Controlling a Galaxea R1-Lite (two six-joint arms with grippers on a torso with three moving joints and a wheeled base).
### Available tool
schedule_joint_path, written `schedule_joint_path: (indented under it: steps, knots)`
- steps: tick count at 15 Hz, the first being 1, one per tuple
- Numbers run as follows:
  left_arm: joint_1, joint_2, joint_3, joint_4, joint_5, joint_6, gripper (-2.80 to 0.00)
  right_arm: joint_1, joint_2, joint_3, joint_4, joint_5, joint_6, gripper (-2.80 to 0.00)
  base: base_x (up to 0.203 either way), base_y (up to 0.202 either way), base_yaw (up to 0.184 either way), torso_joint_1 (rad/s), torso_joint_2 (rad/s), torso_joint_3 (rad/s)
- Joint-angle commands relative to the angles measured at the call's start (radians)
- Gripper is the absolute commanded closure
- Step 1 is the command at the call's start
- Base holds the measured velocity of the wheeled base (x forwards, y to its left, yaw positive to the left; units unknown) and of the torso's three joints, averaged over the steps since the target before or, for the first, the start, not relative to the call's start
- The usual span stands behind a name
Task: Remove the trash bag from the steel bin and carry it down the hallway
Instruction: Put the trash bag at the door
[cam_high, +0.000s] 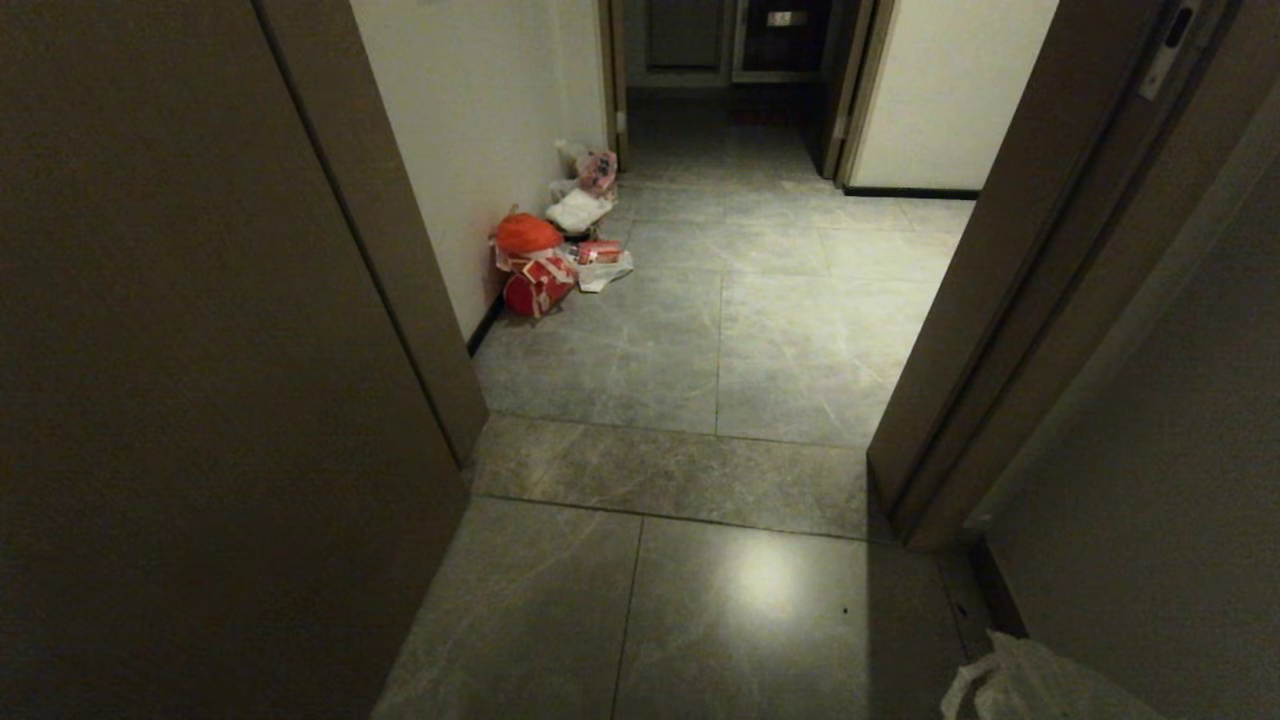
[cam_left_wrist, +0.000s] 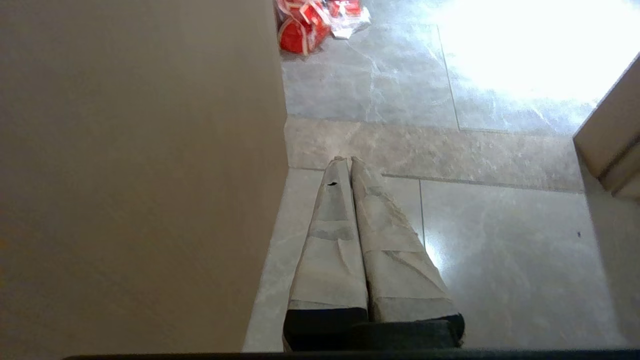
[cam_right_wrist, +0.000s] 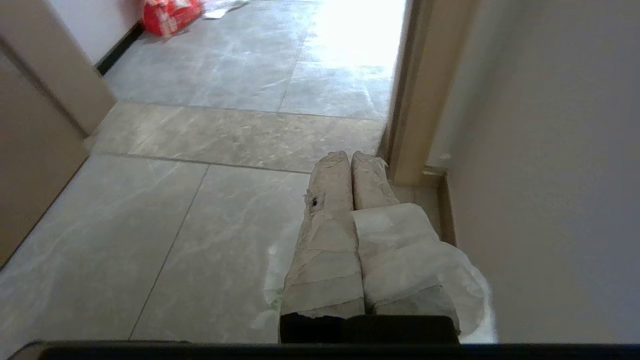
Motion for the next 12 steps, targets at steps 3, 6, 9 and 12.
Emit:
schedule_joint_path:
  steps: [3,6,9,12]
  knots:
    - [0.001,0.000,0.002,0.000,0.000,0.000,0.00,0.000,-0.002,0.000,0.001,0.000,0.000,0.00,0.000,0.000,0.000,0.000,0.00,0.000]
    - [0.001,0.000,0.002,0.000,0.000,0.000,0.00,0.000,-0.002,0.000,0.001,0.000,0.000,0.00,0.000,0.000,0.000,0.000,0.00,0.000]
    - [0.001,0.000,0.002,0.000,0.000,0.000,0.00,0.000,-0.002,0.000,0.001,0.000,0.000,0.00,0.000,0.000,0.000,0.000,0.00,0.000]
    - [0.001,0.000,0.002,0.000,0.000,0.000,0.00,0.000,-0.002,0.000,0.001,0.000,0.000,0.00,0.000,0.000,0.000,0.000,0.00,0.000]
